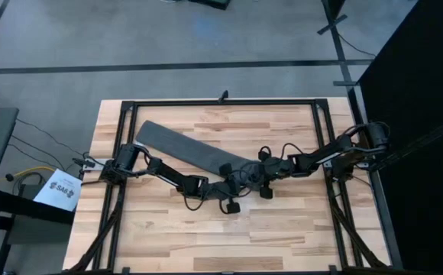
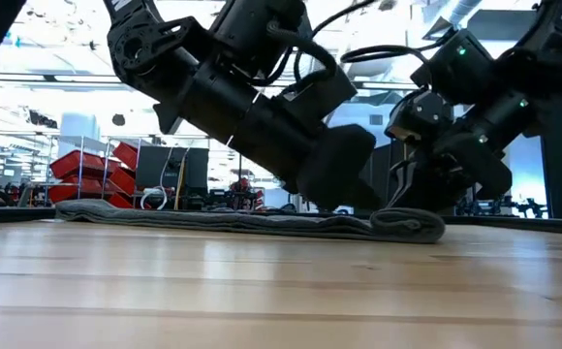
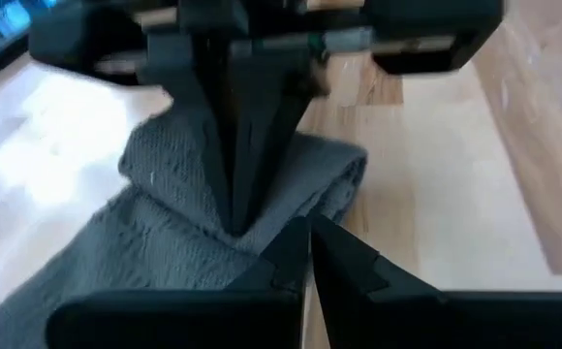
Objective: Roll towel
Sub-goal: Roll the gray towel
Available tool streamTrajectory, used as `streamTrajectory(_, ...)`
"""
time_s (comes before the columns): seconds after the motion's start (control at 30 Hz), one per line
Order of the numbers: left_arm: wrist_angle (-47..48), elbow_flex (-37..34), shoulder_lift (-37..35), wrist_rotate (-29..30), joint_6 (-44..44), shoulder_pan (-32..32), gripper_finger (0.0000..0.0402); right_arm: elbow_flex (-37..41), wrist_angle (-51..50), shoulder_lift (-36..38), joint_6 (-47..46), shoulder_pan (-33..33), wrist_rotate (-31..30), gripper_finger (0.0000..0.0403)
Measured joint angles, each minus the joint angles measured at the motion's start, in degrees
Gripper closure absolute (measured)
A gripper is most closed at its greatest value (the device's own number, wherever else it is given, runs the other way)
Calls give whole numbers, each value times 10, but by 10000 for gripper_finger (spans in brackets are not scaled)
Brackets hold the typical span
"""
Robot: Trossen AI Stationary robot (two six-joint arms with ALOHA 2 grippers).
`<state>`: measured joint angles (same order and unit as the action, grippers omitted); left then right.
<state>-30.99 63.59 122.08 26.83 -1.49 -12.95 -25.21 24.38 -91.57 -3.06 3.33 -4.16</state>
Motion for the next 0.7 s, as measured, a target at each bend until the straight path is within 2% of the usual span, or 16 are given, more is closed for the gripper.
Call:
streamTrajectory(0.2,-44,1,0,-1,50,9,396,0,-2,2,1,0,0,403)
streamTrajectory(0.33,-48,2,9,-60,52,31,396,0,-2,2,-1,0,0,403)
streamTrajectory(0.5,-63,8,47,-75,54,44,396,1,-5,4,-1,0,0,403)
streamTrajectory(0.6,-67,10,55,-82,46,47,396,2,-31,27,0,0,-1,403)
streamTrajectory(0.7,-57,10,55,-82,45,47,396,3,-82,84,7,-7,-3,403)
